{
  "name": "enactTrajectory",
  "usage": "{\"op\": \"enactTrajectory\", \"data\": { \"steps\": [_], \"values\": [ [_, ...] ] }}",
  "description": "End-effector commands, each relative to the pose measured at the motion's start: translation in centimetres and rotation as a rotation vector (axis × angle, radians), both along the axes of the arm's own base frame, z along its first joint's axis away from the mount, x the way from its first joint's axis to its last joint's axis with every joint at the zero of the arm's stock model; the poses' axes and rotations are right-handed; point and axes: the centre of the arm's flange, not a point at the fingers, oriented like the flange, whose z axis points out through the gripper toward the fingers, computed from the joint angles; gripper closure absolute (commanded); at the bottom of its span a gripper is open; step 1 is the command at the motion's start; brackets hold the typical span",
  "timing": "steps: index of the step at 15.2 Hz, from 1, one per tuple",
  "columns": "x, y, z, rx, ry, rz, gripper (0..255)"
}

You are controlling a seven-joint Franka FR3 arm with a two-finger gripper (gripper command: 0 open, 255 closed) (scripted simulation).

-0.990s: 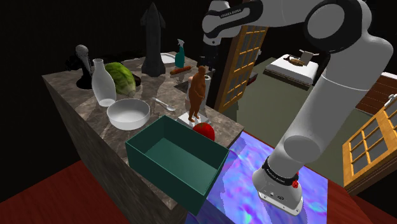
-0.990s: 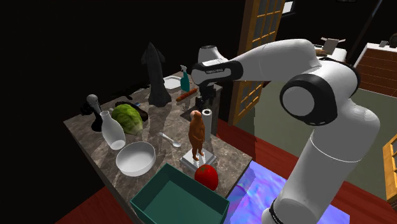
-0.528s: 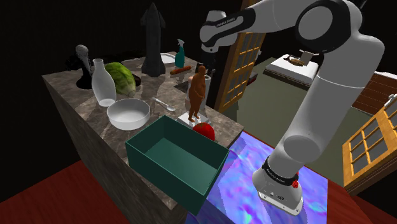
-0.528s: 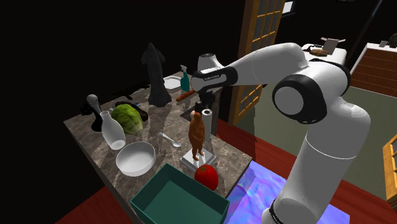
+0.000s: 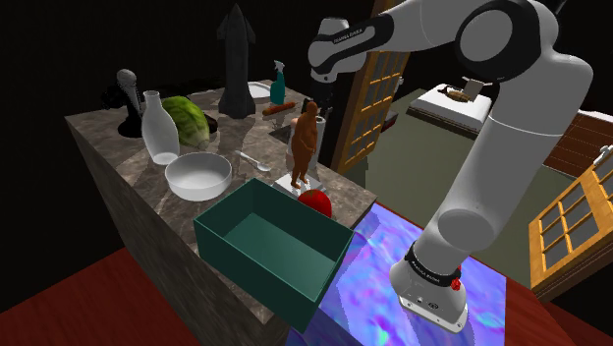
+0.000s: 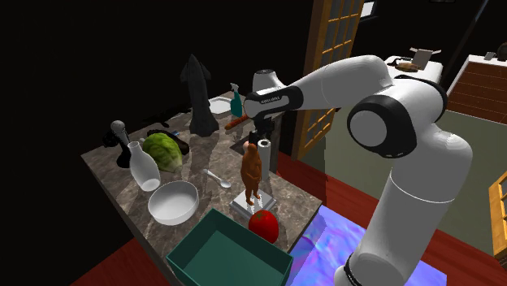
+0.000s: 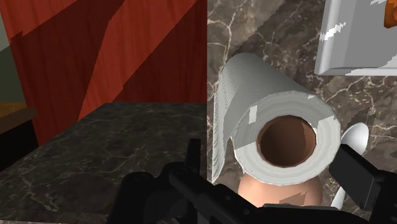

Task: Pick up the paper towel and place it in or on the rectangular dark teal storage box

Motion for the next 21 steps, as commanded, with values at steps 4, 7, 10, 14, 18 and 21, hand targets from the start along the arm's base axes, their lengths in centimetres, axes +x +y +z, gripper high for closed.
{"op": "enactTrajectory", "data": {
  "steps": [4,7,10,14,18,21],
  "values": [
    [0.0,0.0,0.0,0.0,0.0,0.0,255],
    [0.0,0.0,0.0,0.0,0.0,0.0,255],
    [0.0,0.0,0.0,0.0,0.0,0.0,255],
    [0.0,0.0,2.1,0.0,0.0,0.0,255],
    [0.0,0.0,4.2,0.0,0.0,0.0,255],
    [0.0,0.0,5.8,0.0,0.0,0.0,255]
  ]
}}
